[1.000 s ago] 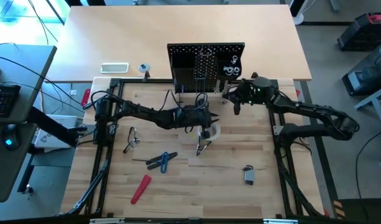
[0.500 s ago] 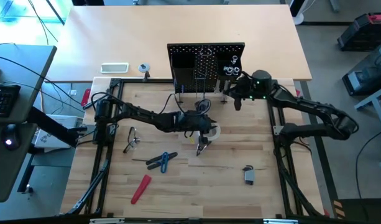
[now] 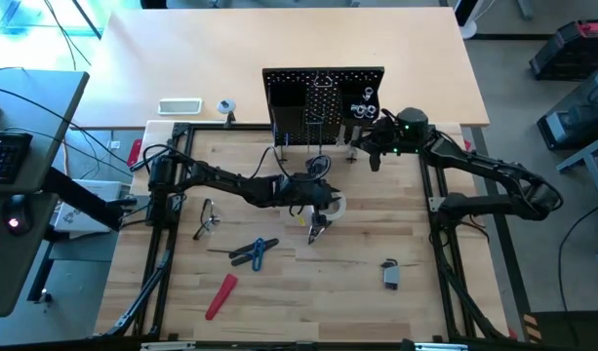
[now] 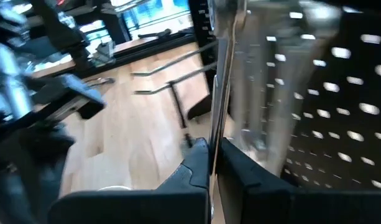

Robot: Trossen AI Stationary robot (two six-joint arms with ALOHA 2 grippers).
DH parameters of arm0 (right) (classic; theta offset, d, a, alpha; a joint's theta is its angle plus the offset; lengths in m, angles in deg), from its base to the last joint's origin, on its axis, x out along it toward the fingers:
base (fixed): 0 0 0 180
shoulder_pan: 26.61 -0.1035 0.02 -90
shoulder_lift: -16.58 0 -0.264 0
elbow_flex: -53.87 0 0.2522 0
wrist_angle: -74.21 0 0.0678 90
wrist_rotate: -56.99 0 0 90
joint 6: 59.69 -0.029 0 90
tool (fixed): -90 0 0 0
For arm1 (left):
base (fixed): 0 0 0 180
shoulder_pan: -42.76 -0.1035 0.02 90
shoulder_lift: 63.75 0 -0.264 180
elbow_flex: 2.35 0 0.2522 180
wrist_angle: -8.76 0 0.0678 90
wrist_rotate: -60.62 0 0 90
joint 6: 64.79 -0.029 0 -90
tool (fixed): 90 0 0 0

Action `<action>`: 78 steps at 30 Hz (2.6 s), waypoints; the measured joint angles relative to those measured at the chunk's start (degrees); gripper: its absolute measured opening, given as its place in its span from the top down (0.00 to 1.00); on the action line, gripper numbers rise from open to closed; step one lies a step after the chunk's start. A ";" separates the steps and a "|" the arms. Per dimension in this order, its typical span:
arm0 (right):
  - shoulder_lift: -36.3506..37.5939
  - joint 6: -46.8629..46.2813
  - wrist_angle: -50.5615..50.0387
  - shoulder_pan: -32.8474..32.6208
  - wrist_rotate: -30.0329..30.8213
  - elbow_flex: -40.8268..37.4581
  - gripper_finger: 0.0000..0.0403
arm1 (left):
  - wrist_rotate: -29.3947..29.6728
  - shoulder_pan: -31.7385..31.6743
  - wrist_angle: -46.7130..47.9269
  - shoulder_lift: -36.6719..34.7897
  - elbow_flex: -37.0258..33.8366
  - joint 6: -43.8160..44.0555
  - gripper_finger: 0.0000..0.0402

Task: Hang tools onto peg board
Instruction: Hang the silver wrench on the peg board, then hang the blue pick tool on the peg board

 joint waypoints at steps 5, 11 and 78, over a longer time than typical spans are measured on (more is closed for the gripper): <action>-0.76 -0.22 -0.01 1.91 -0.71 0.00 1.00 | 0.00 0.00 -0.07 0.01 0.02 0.02 0.80; -4.08 0.80 1.22 2.14 -1.34 0.16 0.99 | 0.02 0.00 -0.87 0.01 0.02 0.02 0.80; 17.17 -5.93 -24.82 -34.51 3.66 -2.37 0.55 | 2.19 16.62 42.39 -22.32 -16.35 20.67 0.80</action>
